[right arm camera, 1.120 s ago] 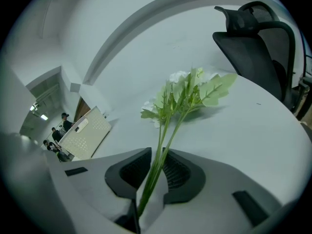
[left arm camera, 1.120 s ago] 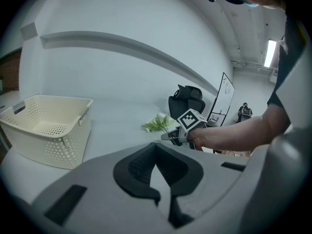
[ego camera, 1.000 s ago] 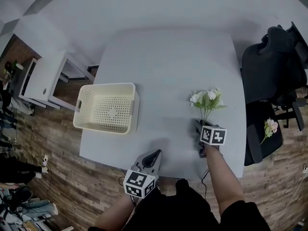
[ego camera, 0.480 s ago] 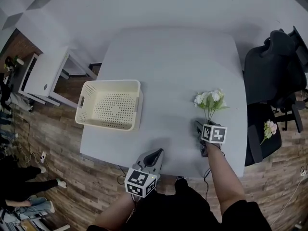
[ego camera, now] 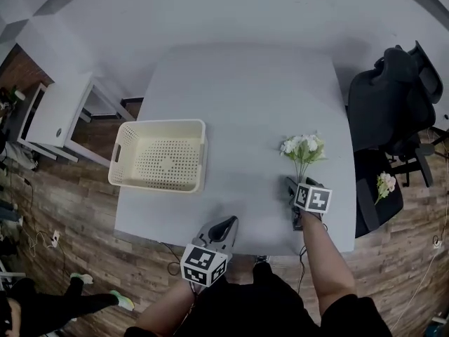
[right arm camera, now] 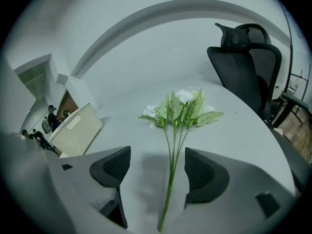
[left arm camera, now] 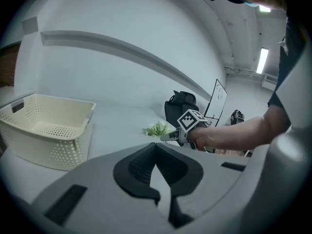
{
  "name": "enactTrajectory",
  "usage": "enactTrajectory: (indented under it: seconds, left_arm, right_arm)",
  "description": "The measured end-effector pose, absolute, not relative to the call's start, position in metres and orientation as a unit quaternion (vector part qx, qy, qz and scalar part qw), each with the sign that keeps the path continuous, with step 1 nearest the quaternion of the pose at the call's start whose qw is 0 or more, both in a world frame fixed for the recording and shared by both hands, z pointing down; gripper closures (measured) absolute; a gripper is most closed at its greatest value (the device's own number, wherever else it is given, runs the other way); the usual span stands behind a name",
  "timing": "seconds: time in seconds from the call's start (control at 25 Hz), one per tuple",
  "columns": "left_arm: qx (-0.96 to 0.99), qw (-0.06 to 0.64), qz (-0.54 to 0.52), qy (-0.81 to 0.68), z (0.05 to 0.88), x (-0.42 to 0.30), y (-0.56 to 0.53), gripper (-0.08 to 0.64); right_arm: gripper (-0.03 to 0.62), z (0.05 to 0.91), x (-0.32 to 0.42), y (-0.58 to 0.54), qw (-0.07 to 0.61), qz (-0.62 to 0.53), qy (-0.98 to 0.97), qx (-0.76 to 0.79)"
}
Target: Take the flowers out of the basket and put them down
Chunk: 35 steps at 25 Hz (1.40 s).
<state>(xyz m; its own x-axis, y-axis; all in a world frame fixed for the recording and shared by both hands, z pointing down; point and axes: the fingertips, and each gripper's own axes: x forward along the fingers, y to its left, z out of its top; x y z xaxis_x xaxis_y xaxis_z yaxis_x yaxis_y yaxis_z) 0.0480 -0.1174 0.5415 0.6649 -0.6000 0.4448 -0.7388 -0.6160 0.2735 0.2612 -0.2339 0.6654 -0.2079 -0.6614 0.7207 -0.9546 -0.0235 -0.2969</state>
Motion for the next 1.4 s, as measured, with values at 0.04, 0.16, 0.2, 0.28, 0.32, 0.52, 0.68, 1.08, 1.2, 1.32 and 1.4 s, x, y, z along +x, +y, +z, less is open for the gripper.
enactTrajectory:
  seconds: [0.04,0.16,0.2,0.28,0.32,0.52,0.68,1.08,1.2,1.32,1.4]
  left_arm:
    - [0.887,0.220,0.156,-0.375,0.541,0.047,-0.118,0.554]
    - [0.893,0.216,0.154,-0.363,0.537,0.041,-0.117,0.554]
    - [0.895,0.214,0.153,-0.360,0.535,0.039,-0.116,0.554]
    - [0.900,0.211,0.150,-0.352,0.532,0.034,-0.113,0.554]
    - [0.902,0.210,0.148,-0.348,0.530,0.032,-0.112,0.554]
    - [0.910,0.209,0.135,-0.330,0.519,0.018,-0.104,0.554]
    - [0.916,0.206,0.128,-0.319,0.511,0.005,-0.096,0.554]
    - [0.920,0.211,0.111,-0.310,0.490,-0.040,-0.070,0.554]
    - [0.923,0.209,0.110,-0.305,0.486,-0.053,-0.061,0.554]
    - [0.926,0.209,0.115,-0.293,0.485,-0.063,-0.049,0.554]
    - [0.928,0.206,0.120,-0.287,0.485,-0.070,-0.040,0.554]
  right_arm:
    - [0.267,0.660,0.260,-0.232,0.180,0.385,-0.674,0.604]
    - [0.267,0.638,0.253,-0.226,0.143,0.373,-0.686,0.609]
    - [0.268,0.629,0.248,-0.223,0.127,0.369,-0.692,0.607]
    - [0.272,0.607,0.237,-0.215,0.091,0.361,-0.708,0.601]
    - [0.275,0.595,0.231,-0.210,0.072,0.352,-0.716,0.598]
    - [0.569,0.537,0.200,-0.182,0.014,0.293,-0.749,0.594]
    - [0.569,0.509,0.169,-0.155,-0.003,0.276,-0.768,0.578]
    - [0.569,0.463,0.087,-0.084,-0.017,0.243,-0.796,0.554]
    - [0.569,0.455,0.063,-0.067,-0.019,0.236,-0.804,0.546]
    - [0.569,0.450,0.046,-0.052,-0.024,0.234,-0.807,0.542]
    - [0.569,0.448,0.033,-0.043,-0.027,0.233,-0.808,0.540]
